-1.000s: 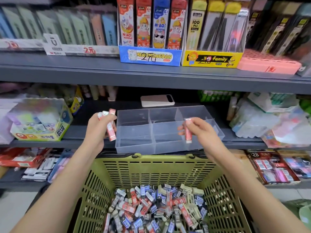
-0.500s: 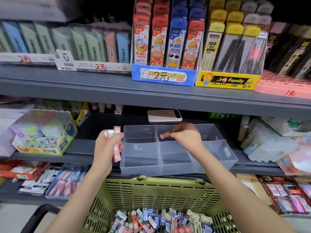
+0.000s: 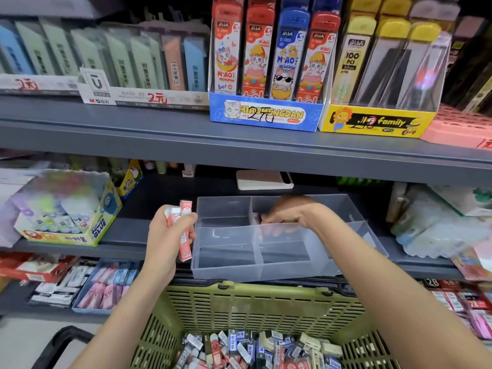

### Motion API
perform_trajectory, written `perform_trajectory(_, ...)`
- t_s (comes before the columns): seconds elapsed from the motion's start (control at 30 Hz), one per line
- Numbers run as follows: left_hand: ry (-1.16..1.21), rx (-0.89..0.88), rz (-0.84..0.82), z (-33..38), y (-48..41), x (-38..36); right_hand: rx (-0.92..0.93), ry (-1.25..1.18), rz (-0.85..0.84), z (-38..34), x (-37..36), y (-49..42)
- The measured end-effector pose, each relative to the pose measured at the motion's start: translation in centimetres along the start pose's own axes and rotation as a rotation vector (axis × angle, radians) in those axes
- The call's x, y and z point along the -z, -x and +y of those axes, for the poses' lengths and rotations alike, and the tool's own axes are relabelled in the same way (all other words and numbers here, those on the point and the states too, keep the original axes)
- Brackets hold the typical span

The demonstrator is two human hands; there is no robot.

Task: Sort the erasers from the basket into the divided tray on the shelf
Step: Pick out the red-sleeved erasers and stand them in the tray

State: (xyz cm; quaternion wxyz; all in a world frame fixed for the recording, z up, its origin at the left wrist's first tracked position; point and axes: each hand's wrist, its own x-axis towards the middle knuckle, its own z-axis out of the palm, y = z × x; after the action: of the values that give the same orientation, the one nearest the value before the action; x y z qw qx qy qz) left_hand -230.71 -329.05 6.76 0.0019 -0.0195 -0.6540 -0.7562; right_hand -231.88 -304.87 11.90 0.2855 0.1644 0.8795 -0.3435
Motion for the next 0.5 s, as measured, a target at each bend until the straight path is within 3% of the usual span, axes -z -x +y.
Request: perform_trajectory(0.5, -0.047, -0.017, 0.006, 0.4, -0.3, -0.1, 0.075, 0.121, 0.111, 1.2, -2.0, 0.2)
